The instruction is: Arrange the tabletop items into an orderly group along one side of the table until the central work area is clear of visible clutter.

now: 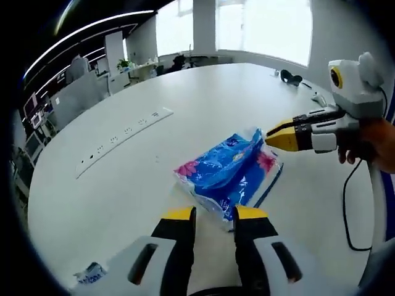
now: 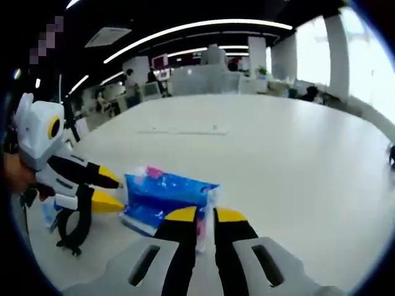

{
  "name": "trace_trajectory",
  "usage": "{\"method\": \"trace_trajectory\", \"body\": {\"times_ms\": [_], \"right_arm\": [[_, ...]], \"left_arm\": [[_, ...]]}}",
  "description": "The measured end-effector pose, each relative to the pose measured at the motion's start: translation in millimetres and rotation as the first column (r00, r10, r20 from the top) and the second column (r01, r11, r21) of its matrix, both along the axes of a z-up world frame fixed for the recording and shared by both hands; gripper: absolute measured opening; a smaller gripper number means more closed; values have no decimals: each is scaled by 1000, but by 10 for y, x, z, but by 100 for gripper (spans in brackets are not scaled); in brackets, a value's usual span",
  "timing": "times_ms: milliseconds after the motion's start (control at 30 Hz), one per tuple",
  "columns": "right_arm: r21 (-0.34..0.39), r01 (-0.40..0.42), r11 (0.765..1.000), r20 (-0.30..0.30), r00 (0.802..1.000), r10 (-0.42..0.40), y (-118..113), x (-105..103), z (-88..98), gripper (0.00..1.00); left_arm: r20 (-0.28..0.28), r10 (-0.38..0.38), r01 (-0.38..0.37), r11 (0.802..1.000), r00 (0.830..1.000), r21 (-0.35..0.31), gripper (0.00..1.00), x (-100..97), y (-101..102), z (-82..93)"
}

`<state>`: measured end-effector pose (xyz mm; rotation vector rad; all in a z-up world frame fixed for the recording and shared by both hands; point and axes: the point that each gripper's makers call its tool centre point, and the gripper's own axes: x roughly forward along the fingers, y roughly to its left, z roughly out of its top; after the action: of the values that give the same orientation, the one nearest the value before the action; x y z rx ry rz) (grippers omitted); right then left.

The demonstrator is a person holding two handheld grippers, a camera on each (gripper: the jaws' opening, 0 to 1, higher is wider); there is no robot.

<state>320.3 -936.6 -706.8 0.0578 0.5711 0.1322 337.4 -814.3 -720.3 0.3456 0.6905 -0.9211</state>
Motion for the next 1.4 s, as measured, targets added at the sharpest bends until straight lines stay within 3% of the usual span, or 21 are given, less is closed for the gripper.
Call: {"method": "trace_trajectory", "body": {"times_ms": [133, 267, 400, 633, 1400], "right_arm": [[-18, 3, 1000, 34, 999, -2, 1, 11, 66, 18], [-14, 24, 1000, 58, 998, -23, -34, 30, 113, 34], [-11, 26, 1000, 73, 997, -25, -34, 56, 170, 40], [-34, 6, 999, 105, 995, -2, 30, 107, 272, 59], [-93, -110, 990, 130, 984, 121, 291, 144, 493, 84]], "left_arm": [[20, -7, 7, 1000, 1000, 12, 36, 3, 31, 11], [39, -1, 1, 1000, 999, 6, 42, 26, 57, 60], [44, -9, 8, 1000, 999, 9, 52, 31, 53, 94], [43, -9, 9, 1000, 999, -8, 58, 4, 54, 155], [34, 33, -32, 999, 999, -36, 88, -42, 171, 311]]}}
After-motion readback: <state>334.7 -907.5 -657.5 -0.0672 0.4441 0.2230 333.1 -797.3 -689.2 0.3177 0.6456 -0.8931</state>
